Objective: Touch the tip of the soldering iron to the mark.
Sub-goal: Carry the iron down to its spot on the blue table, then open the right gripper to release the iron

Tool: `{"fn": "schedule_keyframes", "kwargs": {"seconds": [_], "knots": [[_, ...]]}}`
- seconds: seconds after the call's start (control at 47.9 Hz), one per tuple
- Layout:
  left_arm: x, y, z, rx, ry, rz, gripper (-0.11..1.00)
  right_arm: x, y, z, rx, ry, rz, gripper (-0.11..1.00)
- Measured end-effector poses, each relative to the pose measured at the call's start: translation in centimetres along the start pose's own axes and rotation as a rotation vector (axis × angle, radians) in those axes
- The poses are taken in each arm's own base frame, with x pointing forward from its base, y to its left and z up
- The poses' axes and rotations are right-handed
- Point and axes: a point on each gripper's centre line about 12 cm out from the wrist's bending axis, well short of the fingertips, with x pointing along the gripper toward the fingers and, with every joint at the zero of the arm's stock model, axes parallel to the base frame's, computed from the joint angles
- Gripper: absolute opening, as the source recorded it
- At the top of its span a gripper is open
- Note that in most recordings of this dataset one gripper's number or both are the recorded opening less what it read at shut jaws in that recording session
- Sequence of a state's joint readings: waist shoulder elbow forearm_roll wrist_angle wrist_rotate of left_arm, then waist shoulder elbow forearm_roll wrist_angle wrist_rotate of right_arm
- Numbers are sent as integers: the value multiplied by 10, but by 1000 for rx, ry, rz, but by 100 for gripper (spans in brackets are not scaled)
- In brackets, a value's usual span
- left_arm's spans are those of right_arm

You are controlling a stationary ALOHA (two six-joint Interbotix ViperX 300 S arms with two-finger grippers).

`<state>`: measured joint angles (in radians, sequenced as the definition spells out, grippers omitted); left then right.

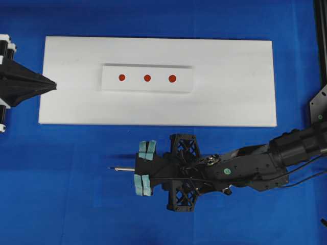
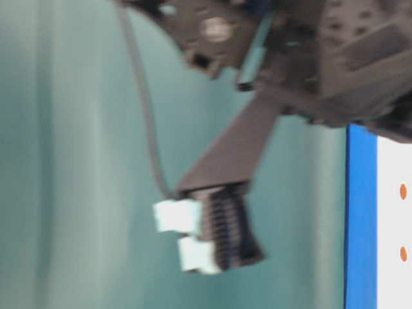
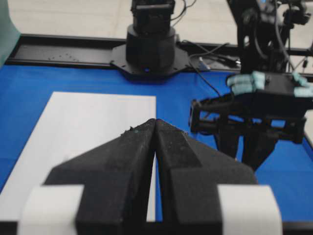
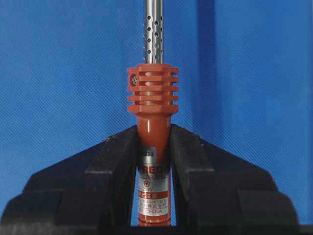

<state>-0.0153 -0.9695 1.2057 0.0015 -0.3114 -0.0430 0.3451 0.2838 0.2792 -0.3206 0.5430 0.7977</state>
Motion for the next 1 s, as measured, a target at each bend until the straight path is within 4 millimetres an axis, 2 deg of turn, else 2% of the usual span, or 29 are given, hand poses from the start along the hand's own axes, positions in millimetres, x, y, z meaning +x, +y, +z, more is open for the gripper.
{"fn": "schedule_keyframes", "kwargs": {"seconds": [0.292,0.877,0.939,1.002], "knots": [[0,0,0,-23,0,-1,0,24,0,-11,0,0,30,6],[0,0,0,-23,0,-1,0,26,-3,-10,25,-5,45,7],[0,0,0,-23,0,-1,0,27,-3,-11,23,-4,44,15],[0,0,0,-23,-1,-1,0,27,-4,-10,27,-5,44,31]]}}
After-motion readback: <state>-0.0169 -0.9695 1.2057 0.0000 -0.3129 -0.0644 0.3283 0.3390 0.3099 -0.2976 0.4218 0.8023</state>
